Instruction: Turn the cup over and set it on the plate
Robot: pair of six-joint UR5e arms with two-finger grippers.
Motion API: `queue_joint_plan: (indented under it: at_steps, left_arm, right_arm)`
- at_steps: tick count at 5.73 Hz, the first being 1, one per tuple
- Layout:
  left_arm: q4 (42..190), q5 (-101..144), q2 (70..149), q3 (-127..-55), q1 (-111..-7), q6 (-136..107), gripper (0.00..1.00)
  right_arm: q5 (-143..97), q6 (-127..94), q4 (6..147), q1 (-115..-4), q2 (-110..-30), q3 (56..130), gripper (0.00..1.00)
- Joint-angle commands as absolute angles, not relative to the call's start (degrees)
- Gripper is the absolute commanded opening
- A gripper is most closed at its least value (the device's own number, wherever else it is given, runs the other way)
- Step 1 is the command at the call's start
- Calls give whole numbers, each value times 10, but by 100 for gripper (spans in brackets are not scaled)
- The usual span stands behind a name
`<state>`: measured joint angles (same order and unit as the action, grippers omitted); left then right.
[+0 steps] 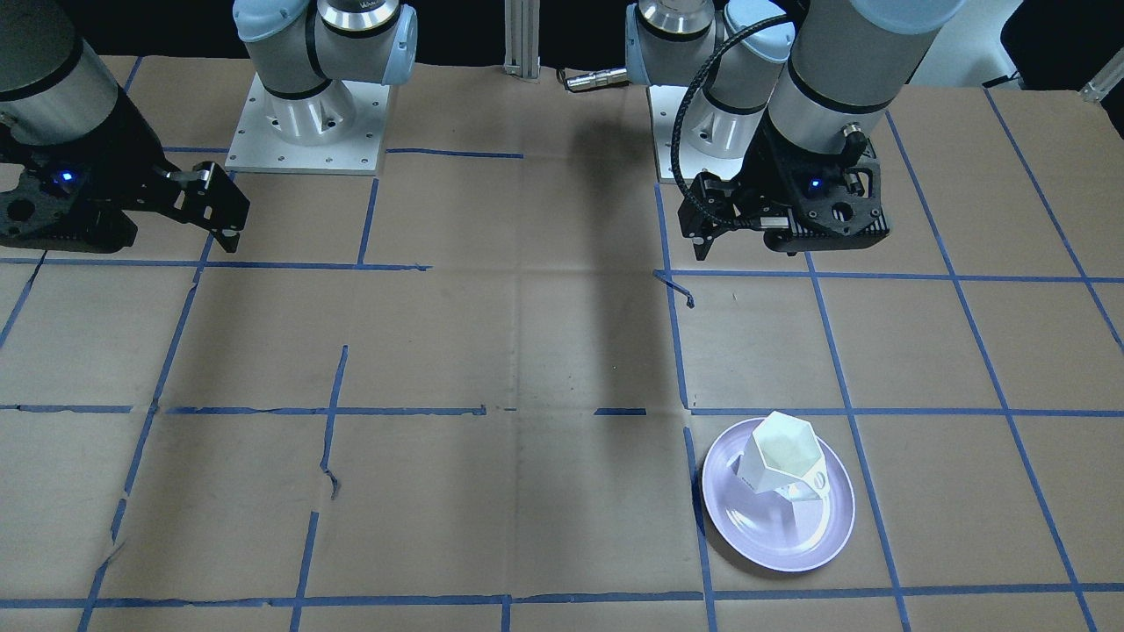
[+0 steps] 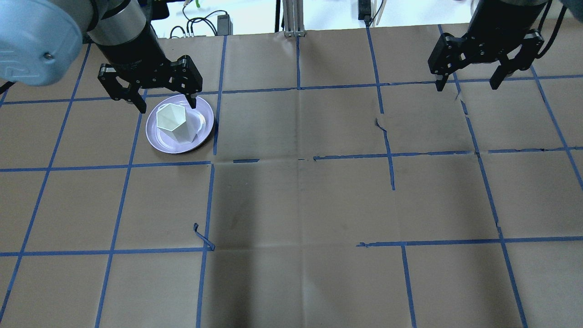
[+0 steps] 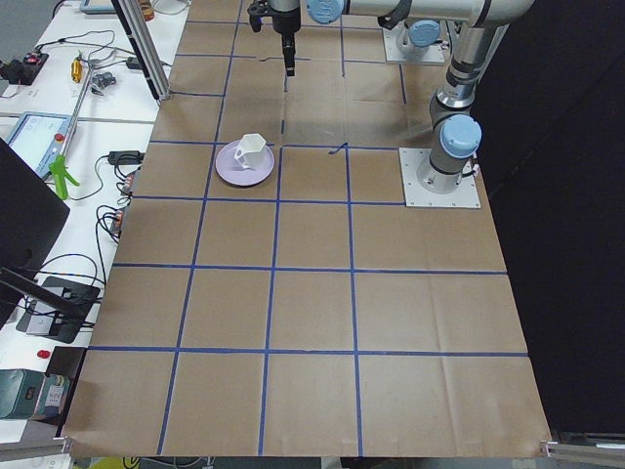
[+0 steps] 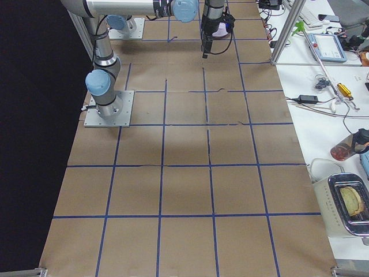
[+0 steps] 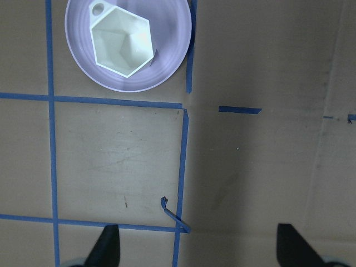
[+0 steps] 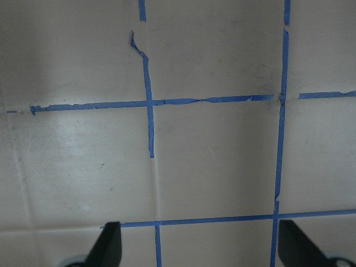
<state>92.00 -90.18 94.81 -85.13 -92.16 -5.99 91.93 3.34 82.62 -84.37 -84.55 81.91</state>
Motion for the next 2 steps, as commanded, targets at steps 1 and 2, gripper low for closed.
queue_joint_plan:
  at_steps: [1, 2]
  left_arm:
    - [917, -898, 947, -852, -922, -59, 97]
    - [918, -898, 947, -852, -922, -59, 98]
  right_arm:
    - [919, 33, 826, -844, -846, 819, 100]
    - [919, 33, 826, -844, -846, 819, 100]
